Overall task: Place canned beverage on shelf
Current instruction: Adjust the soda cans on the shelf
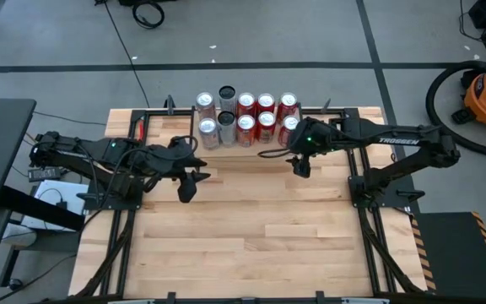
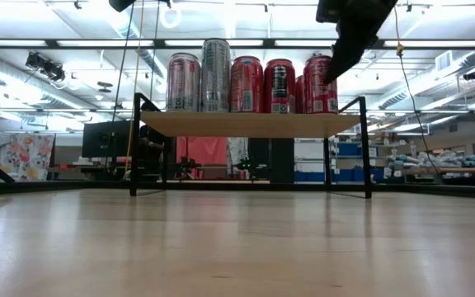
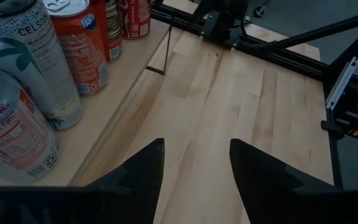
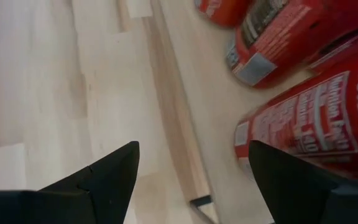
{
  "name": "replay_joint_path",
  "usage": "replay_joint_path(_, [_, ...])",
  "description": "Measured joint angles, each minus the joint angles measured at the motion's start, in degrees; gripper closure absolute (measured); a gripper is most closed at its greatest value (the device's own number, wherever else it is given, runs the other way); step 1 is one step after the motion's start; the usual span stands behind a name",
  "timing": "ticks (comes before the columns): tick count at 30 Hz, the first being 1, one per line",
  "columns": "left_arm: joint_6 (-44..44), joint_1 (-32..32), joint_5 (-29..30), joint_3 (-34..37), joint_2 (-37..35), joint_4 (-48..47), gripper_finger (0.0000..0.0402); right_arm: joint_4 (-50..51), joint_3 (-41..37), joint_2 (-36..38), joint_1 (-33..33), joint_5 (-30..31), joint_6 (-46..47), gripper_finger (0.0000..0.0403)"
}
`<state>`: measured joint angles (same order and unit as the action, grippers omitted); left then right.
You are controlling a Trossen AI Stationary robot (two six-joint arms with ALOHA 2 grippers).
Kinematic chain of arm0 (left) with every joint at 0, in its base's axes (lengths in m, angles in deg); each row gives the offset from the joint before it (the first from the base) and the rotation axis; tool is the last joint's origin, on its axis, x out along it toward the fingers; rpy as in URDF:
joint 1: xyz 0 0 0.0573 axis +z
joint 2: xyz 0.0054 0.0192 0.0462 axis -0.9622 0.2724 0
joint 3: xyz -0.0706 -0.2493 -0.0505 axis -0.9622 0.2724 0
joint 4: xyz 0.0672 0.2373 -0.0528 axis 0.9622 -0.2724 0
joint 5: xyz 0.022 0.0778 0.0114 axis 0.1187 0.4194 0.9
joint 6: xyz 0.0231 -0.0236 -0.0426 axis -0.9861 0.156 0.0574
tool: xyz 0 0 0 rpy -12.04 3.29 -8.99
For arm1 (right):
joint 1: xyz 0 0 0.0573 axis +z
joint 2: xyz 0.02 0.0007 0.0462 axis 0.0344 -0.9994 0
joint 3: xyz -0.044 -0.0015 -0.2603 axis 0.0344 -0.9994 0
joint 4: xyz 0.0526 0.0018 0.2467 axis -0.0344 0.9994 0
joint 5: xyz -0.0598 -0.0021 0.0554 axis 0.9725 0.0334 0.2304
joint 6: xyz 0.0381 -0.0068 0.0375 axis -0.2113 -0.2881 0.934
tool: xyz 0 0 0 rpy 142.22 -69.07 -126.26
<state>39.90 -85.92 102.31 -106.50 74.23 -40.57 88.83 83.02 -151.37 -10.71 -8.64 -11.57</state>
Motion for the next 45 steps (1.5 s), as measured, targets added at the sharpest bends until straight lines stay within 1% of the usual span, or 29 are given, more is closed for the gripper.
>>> replay_joint_path(11, [0.00,0.00,0.00,0.00,0.00,0.01,0.0209,-2.51,-2.65,0.00,-2.76,0.09,-0.70,0.0092])
replay_joint_path(19, [0.00,0.00,0.00,0.00,0.00,-0.01,0.0209,-4.25,-2.69,0.00,-4.68,-0.02,-2.48,0.0092])
replay_joint_path(25, [0.01,0.00,0.00,0.00,0.00,0.00,0.0209,-4.30,-2.69,0.00,-5.42,-0.25,-2.16,0.0092])
replay_joint_path(29, [0.10,0.00,0.00,0.00,0.00,-0.03,0.0209,-4.11,-2.60,0.52,-4.12,-1.77,0.96,0.0092])
replay_joint_path(32, [1.12,0.00,0.02,0.00,0.00,-0.94,0.0209,-3.64,-1.91,1.49,-1.86,-1.66,3.26,0.0092])
replay_joint_path(36, [2.49,0.00,0.05,0.00,0.04,-5.96,0.0209,-3.80,-0.35,2.29,1.34,1.27,4.43,0.0092])
replay_joint_path(38, [2.92,0.00,0.71,0.60,0.34,-6.79,0.0209,-3.97,0.44,2.29,2.49,3.18,4.90,0.0092])
replay_joint_path(45, [0.90,0.26,8.63,5.94,1.12,-3.84,0.0209,-6.48,0.69,2.29,4.98,6.30,7.49,0.0092])
